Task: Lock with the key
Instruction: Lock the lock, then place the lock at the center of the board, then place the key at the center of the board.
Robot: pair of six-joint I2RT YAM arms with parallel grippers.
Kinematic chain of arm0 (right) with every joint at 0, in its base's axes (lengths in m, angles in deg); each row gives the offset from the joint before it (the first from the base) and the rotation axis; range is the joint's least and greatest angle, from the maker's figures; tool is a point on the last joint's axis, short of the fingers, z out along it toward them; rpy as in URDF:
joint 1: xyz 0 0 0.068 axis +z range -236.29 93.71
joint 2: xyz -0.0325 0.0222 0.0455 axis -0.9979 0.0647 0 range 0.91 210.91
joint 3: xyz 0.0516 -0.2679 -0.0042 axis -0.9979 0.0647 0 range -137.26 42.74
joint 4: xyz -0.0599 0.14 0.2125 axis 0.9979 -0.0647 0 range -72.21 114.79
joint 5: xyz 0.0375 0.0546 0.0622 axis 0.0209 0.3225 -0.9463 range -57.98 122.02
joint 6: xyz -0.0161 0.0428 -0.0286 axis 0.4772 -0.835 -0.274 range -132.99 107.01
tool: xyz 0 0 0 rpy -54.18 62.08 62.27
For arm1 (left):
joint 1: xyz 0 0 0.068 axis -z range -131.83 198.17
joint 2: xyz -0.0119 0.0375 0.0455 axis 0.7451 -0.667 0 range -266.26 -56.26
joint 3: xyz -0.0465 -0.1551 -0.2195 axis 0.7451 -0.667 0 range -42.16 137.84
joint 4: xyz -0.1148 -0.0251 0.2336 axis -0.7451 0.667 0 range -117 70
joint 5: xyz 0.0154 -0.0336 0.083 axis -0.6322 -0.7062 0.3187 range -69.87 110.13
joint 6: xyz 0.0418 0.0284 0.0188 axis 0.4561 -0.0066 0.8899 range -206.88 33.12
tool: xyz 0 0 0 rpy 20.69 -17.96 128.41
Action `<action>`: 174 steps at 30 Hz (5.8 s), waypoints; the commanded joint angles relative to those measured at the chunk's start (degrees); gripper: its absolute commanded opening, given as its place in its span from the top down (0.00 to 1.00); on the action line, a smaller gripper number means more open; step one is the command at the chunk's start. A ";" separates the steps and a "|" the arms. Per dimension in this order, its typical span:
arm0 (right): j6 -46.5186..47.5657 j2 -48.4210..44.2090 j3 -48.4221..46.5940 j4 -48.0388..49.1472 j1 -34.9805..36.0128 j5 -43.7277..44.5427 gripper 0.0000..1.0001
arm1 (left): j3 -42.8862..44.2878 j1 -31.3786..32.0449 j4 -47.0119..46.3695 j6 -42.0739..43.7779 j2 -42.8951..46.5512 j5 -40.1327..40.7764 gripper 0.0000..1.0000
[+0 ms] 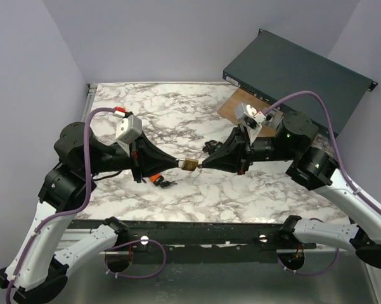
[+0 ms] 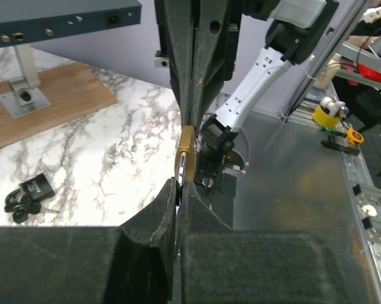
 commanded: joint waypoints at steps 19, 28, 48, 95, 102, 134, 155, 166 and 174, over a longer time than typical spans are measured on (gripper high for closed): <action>0.23 -0.89 -0.17 2.61 -0.19 6.75 0.37 | -0.01 -1.82 -5.53 -2.74 0.34 -0.17 1.00; 0.12 1.63 -0.44 4.44 -0.19 6.60 0.39 | 0.13 -1.84 -5.99 -3.30 -0.24 -1.18 1.00; -0.86 2.26 -0.27 4.22 -0.12 3.06 0.89 | 0.44 -1.89 -5.56 -3.01 -0.52 0.38 1.00; -22.05 7.77 14.57 -9.83 -13.19 47.17 0.99 | -23.43 -4.91 -27.67 -29.12 -14.13 24.04 1.00; -27.99 4.73 21.52 -11.83 -20.52 47.62 0.99 | -27.39 5.30 -39.64 -36.92 -24.81 27.42 1.00; -34.95 3.79 35.07 -14.66 -21.54 51.55 0.99 | -17.29 18.02 -52.43 -48.48 -65.56 30.83 0.66; -35.26 11.51 37.34 -7.93 -18.95 45.58 0.99 | -32.52 10.11 -50.07 -43.97 -47.00 34.28 0.59; -36.34 12.86 37.72 -6.72 -18.61 47.18 0.72 | -35.54 8.84 -49.42 -44.58 -38.55 32.49 0.59; -34.77 11.67 35.61 -7.65 -17.98 47.50 0.59 | -37.25 7.13 -41.46 -42.02 -28.61 34.73 0.58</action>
